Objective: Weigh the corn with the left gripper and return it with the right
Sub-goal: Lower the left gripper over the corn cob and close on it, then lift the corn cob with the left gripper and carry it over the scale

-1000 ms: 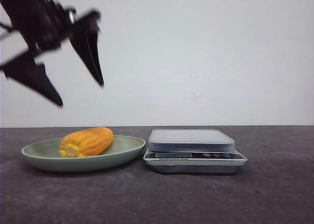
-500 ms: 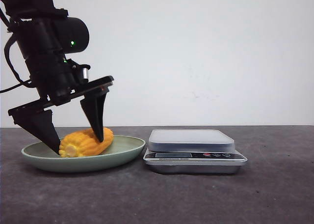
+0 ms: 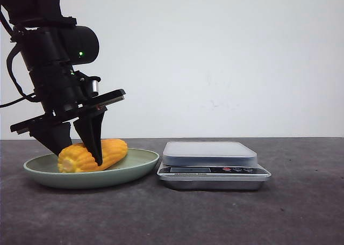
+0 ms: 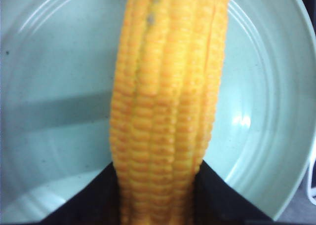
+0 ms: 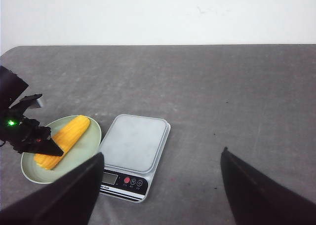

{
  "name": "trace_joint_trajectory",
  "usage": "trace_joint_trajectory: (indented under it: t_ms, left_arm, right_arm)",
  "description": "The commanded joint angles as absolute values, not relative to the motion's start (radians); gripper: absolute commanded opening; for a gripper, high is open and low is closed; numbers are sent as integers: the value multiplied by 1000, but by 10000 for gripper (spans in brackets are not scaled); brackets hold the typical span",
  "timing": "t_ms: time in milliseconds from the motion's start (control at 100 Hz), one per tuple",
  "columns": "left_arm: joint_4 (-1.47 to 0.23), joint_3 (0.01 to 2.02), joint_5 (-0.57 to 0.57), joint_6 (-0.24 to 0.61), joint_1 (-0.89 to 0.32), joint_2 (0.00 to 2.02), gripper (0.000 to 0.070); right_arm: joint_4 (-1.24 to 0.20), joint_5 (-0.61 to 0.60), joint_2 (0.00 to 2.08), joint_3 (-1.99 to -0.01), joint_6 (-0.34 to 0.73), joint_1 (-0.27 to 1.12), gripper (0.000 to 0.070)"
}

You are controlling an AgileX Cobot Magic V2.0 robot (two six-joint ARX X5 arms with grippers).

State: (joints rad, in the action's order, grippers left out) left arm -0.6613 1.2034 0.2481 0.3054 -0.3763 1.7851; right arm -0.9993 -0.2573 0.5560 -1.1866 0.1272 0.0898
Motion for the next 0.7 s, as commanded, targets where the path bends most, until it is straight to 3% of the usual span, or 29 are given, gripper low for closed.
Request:
trace_joint_trajectory:
  t_ms: [0,330,690]
  left_arm:
    - [-662,1220,293,292,-382,1803,10]
    - [-677,1309,404,292,-389,1741,10]
    - [-744,1583,432,292,-438,1722,10]
  right_arm:
    - [-997,-253,561,-1201,116,89,457]
    - [-996,-231,561,-1201,115,89,457]
    - [-981,-231,561,-1201,115,89,457]
